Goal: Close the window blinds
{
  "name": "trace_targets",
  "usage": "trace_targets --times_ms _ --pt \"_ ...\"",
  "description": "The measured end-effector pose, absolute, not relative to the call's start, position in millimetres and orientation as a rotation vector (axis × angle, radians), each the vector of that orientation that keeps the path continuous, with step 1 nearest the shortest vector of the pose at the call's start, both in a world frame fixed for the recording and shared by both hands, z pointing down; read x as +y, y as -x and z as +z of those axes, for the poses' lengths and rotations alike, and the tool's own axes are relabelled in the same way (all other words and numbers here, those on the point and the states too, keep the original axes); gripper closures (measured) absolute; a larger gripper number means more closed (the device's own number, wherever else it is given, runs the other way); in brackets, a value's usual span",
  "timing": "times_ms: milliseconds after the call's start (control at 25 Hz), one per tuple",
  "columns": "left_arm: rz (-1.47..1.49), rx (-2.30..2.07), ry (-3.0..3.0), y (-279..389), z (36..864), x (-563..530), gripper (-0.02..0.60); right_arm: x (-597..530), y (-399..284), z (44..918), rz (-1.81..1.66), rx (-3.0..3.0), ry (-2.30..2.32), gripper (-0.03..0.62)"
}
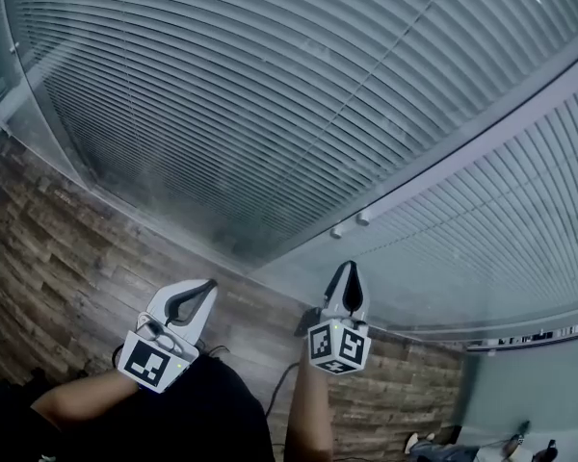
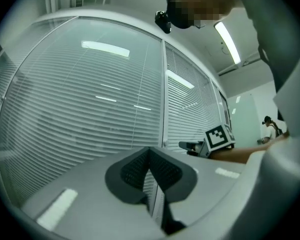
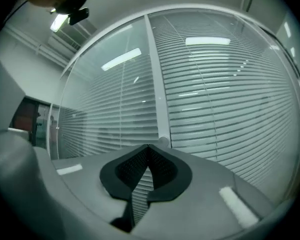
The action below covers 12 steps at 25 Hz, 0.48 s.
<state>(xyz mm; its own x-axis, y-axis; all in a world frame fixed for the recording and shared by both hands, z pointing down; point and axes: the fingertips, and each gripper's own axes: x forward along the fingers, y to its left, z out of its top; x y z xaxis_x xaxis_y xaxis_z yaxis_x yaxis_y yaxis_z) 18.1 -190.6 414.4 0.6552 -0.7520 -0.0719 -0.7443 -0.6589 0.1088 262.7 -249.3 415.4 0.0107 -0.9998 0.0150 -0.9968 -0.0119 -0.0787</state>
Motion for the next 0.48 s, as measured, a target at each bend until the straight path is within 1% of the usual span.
trace_targets --times_ms 160,480 --pt "-0.151 -1.256 -2.743 -14 425 -195 0.58 -212 -230 410 0.042 2.231 2.227 0.593" --pt "-0.156 -1.228 -2.765 -21 424 -192 0.58 -172 -194 418 0.044 2.278 2.249 0.594"
